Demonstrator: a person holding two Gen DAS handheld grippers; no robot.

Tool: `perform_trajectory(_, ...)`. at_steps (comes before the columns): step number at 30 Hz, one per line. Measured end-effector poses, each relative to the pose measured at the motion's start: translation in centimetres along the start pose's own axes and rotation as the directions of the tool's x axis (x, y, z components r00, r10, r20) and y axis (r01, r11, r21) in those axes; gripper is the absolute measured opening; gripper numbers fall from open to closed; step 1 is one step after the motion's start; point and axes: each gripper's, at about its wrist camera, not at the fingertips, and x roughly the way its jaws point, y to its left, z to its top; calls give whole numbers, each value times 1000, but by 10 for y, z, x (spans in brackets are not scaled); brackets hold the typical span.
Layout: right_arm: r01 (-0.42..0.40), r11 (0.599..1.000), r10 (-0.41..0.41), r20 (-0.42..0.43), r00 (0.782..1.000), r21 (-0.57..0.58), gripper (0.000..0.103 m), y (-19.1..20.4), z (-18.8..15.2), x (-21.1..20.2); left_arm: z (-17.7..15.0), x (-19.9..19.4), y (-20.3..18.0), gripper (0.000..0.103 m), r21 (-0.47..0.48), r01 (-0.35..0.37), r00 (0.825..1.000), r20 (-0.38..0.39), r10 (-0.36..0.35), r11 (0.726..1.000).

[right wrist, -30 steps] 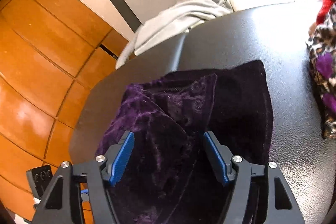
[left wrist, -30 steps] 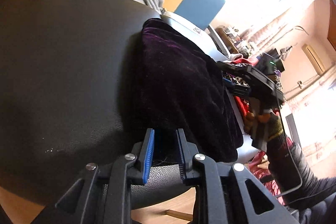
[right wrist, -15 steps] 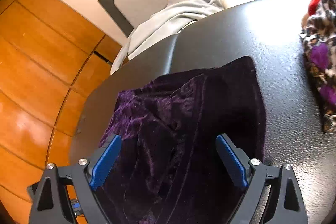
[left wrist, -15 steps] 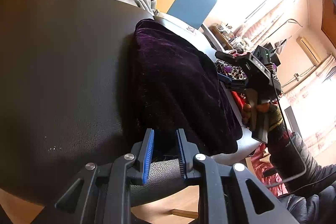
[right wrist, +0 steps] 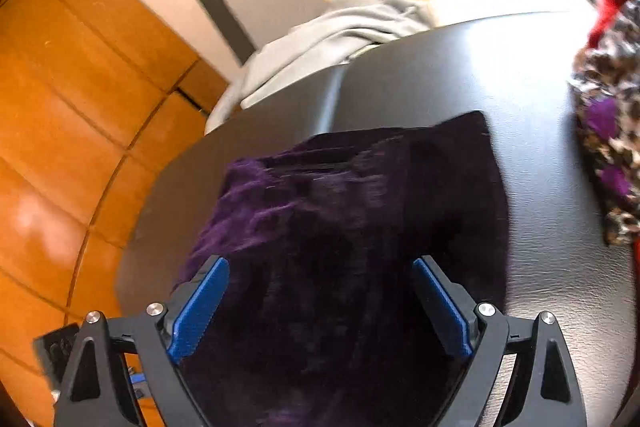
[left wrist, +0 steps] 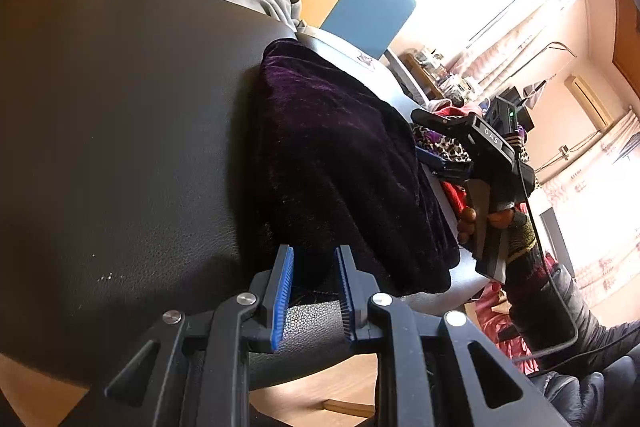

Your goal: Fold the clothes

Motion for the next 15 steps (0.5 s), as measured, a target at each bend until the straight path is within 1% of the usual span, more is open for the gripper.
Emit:
perform_trajectory(1, -17, 1000, 17, -6, 1000, 18, 94, -4, 0, 2, 0, 0, 0, 20, -4, 2, 1000, 0, -2, 1000)
perform_trajectory(2, -26, 1000, 26, -8, 1000, 12, 95, -3, 0, 2, 0, 0, -1, 20, -5, 5, 1000, 0, -5, 1000)
perform_trajectory(4, -47, 999, 47, -8, 999, -20, 95, 5, 1, 4, -1, 1, -2, 20, -5, 10, 1000, 1, -10, 1000)
perform_trajectory(6, -63, 996, 61, -34, 998, -58, 95, 15, 1, 13, -2, 1, -3, 20, 4, 5, 1000, 2, -5, 1000)
perform_trajectory(9, -66, 994, 59, -86, 995, -83, 85, 25, -4, 31, -2, -1, -3, 20, 9, 8, 1000, 4, -8, 1000)
perform_trajectory(11, -52, 995, 45, -85, 995, -83, 77, 26, -5, 34, -2, -2, -3, 20, 7, 13, 1000, 8, -13, 1000)
perform_trajectory(12, -43, 996, 37, -83, 996, -83, 51, 27, -5, 36, -2, -3, -3, 20, 8, 16, 1000, 11, -16, 1000)
perform_trajectory(13, -11, 998, 5, -91, 996, -68, 11, 24, -4, 36, -2, -4, -5, 20, 22, 22, 1000, 12, -22, 1000)
perform_trajectory(15, -24, 1000, 23, -101, 995, -11, 10, 19, 1, 37, -3, -6, -10, 22, 54, 35, 999, 13, -36, 998)
